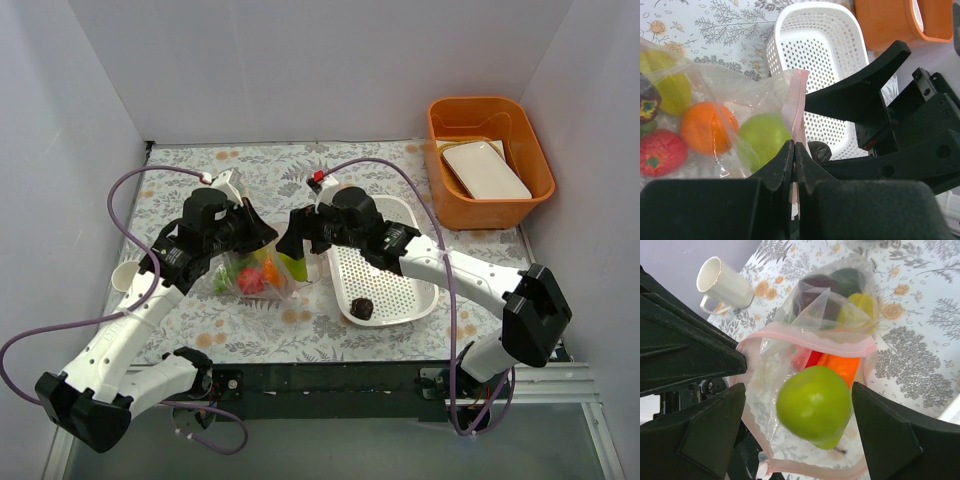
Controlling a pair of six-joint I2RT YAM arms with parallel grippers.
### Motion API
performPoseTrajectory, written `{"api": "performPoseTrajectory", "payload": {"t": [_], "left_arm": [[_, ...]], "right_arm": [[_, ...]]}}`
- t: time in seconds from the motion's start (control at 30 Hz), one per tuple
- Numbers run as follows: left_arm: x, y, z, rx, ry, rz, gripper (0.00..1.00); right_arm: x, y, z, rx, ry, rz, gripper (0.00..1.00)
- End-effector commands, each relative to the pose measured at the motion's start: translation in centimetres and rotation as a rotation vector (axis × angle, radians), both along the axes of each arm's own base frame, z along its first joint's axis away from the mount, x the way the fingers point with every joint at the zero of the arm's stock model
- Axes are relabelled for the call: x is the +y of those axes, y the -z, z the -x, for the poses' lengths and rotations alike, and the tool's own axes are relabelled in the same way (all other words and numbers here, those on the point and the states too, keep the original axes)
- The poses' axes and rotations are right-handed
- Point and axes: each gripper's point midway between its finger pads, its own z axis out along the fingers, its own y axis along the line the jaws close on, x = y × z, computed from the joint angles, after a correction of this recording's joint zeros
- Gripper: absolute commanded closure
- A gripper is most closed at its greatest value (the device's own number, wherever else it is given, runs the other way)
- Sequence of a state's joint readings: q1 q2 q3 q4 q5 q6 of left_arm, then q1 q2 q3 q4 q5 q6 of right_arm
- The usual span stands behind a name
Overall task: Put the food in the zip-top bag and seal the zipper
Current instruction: Place the fake fruit in the zipper food storage bag, then pick up the fake fruit from the bin.
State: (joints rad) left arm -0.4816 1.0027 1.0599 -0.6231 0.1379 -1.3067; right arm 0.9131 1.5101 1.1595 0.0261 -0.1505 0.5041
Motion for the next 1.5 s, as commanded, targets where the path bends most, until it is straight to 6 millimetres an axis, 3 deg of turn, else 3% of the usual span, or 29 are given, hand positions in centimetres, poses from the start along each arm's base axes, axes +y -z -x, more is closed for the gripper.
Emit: {"api": "performPoseTrajectory", "payload": {"t": [0.0,0.13,0.2,0.27,0.43,0.57,0.77,0.87,1.07,1.47], "left_arm": [[0.2,-3.2,0.0,-0.072,-0.019,0.036,1.00],[0.7,-3.8,0.1,-0.090,-0.040,0.037,1.00],[1.2,-4.4,0.1,-0.108,-0.066,0.035,1.00],[1.6,-4.8,0.1,-0.117,-0.084,0.031,1.00],[3.1,-5.7,0.1,-0.167,-0.161,0.033,1.00],[2.7,-4.9,0.2,-0.142,-0.137,0.026,1.00],[2.0,-3.6,0.6,-0.109,-0.102,0.040,1.00],[1.9,-3.3,0.6,-0.103,-0.097,0.041,1.00],[1.4,-2.3,0.8,-0.080,-0.076,0.049,1.00],[0.4,-0.7,0.2,-0.035,-0.040,0.042,1.00]], "right_arm": [[-0.6,-4.0,-1.0,-0.116,0.048,-0.028,0.05],[-1.7,-4.4,-0.7,-0.118,0.075,-0.035,0.04],[-2.7,-3.6,-0.7,-0.113,0.113,-0.020,0.04],[-4.1,-4.2,-0.9,-0.133,0.171,-0.026,0.05],[-8.0,-2.3,-0.4,-0.119,0.271,0.071,0.05],[-11.8,2.0,0.0,-0.072,0.352,0.282,0.04],[-17.1,9.7,3.9,0.127,0.366,0.556,0.04],[-17.5,11.1,5.4,0.185,0.360,0.538,0.04],[-17.4,11.8,6.0,0.238,0.410,0.447,0.04],[-16.8,14.3,6.2,0.315,0.383,0.566,0.05]]}}
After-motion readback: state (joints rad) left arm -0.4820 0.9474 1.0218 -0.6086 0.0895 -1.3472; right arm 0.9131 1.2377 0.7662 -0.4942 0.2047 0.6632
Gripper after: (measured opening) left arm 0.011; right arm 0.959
